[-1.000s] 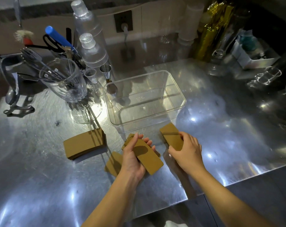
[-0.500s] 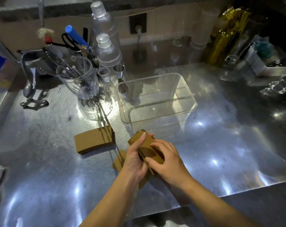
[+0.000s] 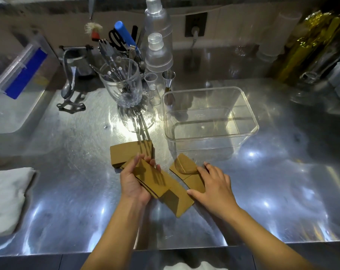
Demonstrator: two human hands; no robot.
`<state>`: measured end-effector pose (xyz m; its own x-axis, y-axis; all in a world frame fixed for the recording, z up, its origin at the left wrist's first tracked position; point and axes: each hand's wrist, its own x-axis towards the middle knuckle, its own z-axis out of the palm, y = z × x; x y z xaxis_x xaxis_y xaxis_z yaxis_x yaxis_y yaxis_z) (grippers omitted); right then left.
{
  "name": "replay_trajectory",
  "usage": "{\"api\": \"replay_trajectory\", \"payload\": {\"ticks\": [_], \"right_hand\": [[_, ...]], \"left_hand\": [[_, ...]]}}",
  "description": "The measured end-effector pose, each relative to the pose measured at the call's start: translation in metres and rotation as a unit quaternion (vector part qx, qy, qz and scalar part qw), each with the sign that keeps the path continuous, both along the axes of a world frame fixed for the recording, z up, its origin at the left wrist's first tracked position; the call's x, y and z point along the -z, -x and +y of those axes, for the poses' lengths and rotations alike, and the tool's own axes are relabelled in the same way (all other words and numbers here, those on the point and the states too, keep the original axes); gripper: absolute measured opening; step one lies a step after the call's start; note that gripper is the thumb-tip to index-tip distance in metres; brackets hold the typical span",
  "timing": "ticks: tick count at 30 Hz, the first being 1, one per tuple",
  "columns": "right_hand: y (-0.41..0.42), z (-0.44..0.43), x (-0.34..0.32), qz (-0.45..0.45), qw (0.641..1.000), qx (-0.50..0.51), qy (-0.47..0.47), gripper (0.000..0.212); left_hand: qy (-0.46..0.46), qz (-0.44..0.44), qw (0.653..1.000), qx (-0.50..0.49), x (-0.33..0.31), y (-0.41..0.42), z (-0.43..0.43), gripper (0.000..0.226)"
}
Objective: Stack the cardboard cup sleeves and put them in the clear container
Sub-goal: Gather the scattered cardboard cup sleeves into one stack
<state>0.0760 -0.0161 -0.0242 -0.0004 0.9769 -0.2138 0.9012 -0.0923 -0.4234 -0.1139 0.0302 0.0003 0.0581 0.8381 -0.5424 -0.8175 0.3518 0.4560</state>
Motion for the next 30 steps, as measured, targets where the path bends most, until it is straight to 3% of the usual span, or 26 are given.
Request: {"api": "replay_trajectory", "payload": {"ticks": [8,12,15,18,23,25,28,30], "right_hand": [[-0.002,0.001,-0.001,-0.014,0.996,-0.001,-0.083,0.053],[0.001,0.003,-0.014,0.175,0.978,0.099,-0.048,0.045],[0.012,0.001,-0.025,0.275,0.956,0.098,-0.033,0.038],[0.028,-0.002,-0.033,0.301,0.952,0.055,-0.019,0.039],[0.043,-0.006,-0.031,0.281,0.960,-0.009,-0.015,0.039],[0.043,-0.007,-0.029,0.281,0.959,-0.026,0.001,0.039],[0.045,-0.007,-0.027,0.276,0.958,-0.063,0.036,0.041],[0.045,-0.005,-0.025,0.288,0.956,-0.044,0.017,0.035]], "left_hand": [[0.045,-0.038,0.998,-0.031,0.011,-0.004,-0.013,0.023],[0.027,-0.040,0.999,-0.015,0.013,-0.012,-0.015,0.027],[0.022,-0.041,0.999,0.006,0.013,-0.021,-0.018,0.030],[0.008,-0.069,0.997,0.042,0.009,-0.031,-0.021,0.037],[0.017,-0.056,0.998,0.038,0.009,-0.034,-0.022,0.074],[0.019,-0.041,0.999,0.026,0.011,-0.031,-0.023,0.065],[0.018,-0.030,0.999,0.008,0.012,-0.025,-0.023,0.024],[0.001,-0.042,0.999,0.004,0.013,-0.019,-0.021,0.016]]}}
